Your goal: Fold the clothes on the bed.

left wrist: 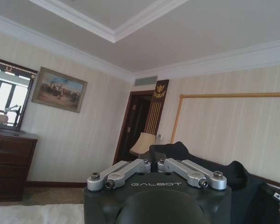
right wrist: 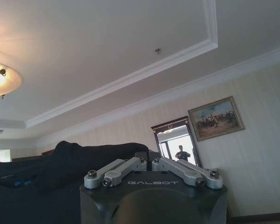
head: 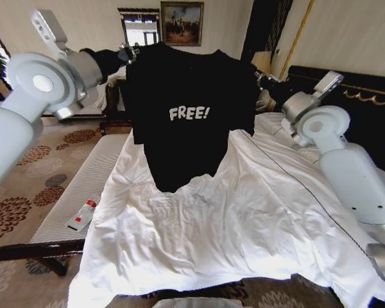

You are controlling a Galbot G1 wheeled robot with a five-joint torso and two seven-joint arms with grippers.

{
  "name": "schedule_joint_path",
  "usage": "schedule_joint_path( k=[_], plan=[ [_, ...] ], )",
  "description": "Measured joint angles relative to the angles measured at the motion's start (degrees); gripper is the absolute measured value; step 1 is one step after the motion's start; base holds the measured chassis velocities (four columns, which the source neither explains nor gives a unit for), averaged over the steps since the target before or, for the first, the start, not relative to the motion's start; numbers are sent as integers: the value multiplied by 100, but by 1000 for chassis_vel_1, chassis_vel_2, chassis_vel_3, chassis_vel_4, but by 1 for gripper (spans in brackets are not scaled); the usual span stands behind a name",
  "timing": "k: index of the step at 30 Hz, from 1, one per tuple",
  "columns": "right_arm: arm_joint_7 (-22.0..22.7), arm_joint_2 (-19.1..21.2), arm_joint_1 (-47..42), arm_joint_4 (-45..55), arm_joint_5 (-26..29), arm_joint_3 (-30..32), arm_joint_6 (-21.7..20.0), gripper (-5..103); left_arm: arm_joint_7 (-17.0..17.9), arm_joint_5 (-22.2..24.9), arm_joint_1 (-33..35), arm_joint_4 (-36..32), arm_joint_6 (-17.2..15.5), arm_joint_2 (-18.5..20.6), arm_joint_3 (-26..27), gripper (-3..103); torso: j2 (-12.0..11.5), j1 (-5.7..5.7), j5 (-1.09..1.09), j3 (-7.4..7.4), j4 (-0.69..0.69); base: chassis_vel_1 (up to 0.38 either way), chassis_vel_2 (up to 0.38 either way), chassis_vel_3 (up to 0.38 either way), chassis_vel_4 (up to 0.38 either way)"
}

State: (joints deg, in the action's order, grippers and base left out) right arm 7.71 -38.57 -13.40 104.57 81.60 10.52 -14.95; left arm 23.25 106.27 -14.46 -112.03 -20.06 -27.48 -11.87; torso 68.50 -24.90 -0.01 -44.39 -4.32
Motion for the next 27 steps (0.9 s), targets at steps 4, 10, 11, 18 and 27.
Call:
schedule_joint_path(
  k=[4, 10, 11, 18, 27],
  plan=[
    [72, 97, -315, 349, 106, 348, -60, 1, 37, 258, 476, -499, -16, 437, 665, 1, 0, 1, -1, 1, 0, 0, 0, 0, 0],
    [317, 334, -1584, 1481, 446, 1647, -223, 1, 107, 537, 1738, -1625, 35, 1637, 1856, 1, 1, 2, -1, 1, -2, 0, 0, 0, 0],
    [341, 426, -1857, 1743, 522, 1963, -259, 1, 76, 580, 1887, -1812, 81, 1893, 1980, 1, 0, 1, 2, 1, -3, 0, 0, 0, 0],
    [759, 678, -2818, 2945, 834, 2863, -377, 1, 23, 1066, 2435, -2533, 225, 3076, 2822, 1, 2, 5, 2, 3, -1, 0, 0, 0, 0],
    [1350, 502, -3120, 3411, 1218, 2938, -733, 1, 237, 1252, 2700, -2615, 78, 3344, 2563, 1, 2, 2, 1, 1, -2, 0, 0, 0, 0]
  ],
)
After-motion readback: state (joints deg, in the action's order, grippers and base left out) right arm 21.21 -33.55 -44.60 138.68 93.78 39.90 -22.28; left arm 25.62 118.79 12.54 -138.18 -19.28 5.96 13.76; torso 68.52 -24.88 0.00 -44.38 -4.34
